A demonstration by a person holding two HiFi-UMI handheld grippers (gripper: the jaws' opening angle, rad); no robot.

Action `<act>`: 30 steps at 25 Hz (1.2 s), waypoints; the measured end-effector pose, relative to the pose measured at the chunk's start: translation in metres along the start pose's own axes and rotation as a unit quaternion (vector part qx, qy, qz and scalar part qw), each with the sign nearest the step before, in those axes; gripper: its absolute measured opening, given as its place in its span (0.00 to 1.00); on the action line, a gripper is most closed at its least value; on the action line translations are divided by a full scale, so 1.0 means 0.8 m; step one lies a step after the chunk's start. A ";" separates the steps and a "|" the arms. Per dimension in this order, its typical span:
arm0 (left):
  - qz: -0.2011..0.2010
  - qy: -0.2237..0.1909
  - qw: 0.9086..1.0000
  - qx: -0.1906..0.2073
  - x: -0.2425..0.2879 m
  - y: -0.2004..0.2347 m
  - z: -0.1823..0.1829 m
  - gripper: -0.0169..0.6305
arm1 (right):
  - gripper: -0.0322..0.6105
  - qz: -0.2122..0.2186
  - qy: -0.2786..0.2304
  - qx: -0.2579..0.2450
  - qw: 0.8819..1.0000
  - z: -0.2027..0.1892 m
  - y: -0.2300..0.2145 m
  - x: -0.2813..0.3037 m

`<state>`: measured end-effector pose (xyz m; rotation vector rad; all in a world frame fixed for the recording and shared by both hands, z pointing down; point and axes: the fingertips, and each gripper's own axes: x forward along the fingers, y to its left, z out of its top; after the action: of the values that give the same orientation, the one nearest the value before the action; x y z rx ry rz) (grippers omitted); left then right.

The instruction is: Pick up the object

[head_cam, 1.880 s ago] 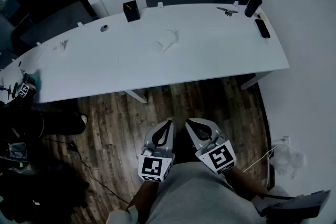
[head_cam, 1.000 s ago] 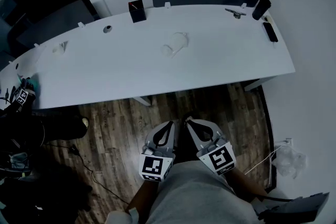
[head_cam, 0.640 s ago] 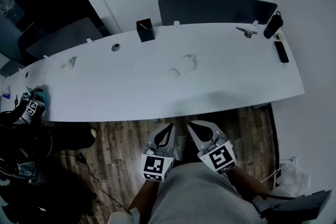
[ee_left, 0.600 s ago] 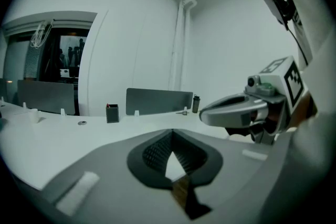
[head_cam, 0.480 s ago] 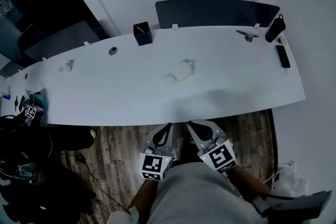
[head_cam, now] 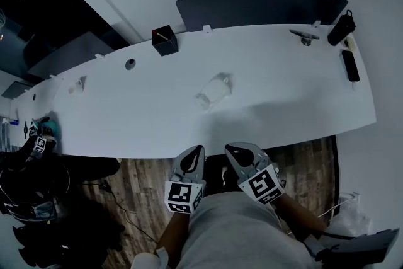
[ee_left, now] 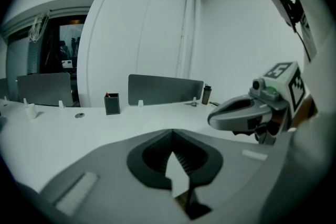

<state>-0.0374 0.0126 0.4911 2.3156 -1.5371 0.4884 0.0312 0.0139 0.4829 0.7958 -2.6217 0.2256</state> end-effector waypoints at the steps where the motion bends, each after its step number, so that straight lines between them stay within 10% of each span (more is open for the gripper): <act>1: 0.002 0.002 1.000 0.000 0.007 0.005 0.001 0.03 | 0.05 0.001 0.001 -0.002 1.000 0.000 -0.004 0.004; 16: -0.025 0.011 1.000 0.011 0.085 0.102 0.028 0.03 | 0.06 -0.041 0.073 -0.004 0.996 0.002 -0.063 0.131; 19: -0.031 0.019 0.999 0.000 0.092 0.122 0.020 0.03 | 0.37 -0.049 0.117 0.009 0.992 -0.014 -0.070 0.170; 30: -0.088 0.033 0.995 -0.013 0.113 0.160 0.017 0.03 | 0.51 -0.104 0.271 -0.011 0.957 -0.088 -0.098 0.284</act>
<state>-0.1218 -0.1149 0.5292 2.3619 -1.2869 0.4913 -0.0756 -0.1462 0.6437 0.8522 -2.0090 0.3039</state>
